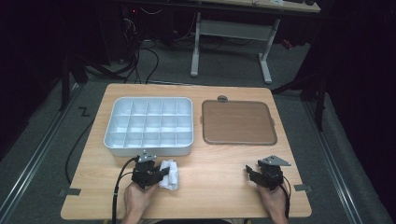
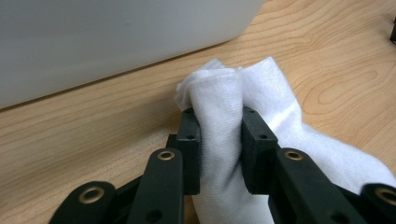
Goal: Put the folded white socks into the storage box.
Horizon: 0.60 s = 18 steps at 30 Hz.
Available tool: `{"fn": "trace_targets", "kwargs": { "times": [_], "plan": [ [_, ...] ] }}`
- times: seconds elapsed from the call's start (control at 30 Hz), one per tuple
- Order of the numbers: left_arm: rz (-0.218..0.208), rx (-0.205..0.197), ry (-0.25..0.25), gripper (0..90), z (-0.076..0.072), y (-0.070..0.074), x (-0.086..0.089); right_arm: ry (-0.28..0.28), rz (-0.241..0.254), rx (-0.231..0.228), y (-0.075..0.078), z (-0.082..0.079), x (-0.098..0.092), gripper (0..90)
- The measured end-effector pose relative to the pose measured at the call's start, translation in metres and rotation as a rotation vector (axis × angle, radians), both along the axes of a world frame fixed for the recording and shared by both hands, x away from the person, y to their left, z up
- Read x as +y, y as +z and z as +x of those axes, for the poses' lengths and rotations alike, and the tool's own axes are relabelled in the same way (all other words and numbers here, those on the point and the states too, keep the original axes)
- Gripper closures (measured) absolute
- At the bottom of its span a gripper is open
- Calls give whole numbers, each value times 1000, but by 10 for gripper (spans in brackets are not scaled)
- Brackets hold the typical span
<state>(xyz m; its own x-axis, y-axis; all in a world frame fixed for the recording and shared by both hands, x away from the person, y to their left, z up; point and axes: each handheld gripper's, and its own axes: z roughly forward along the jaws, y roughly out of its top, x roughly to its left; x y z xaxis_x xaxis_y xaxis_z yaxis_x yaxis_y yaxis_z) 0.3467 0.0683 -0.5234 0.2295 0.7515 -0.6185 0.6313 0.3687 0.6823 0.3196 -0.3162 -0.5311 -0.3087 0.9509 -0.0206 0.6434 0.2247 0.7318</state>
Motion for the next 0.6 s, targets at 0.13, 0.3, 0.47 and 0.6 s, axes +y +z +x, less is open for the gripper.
{"fn": "trace_targets", "kwargs": {
  "times": [0.13, 0.3, 0.47, 0.6],
  "plan": [
    [-4, 11, -4, 736, 1, 1, 1, 0, 0, 0, 0, 0, 0, 421],
    [-5, 15, -15, 739, 2, 4, 1, 1, 1, 2, 0, 0, 0, 413],
    [-11, 15, -26, 742, 1, 8, 0, 2, 1, 2, 0, 0, 0, 412],
    [-24, 25, -26, 742, 1, 10, 1, 2, 1, 3, 0, 0, 0, 410]
  ]
}}
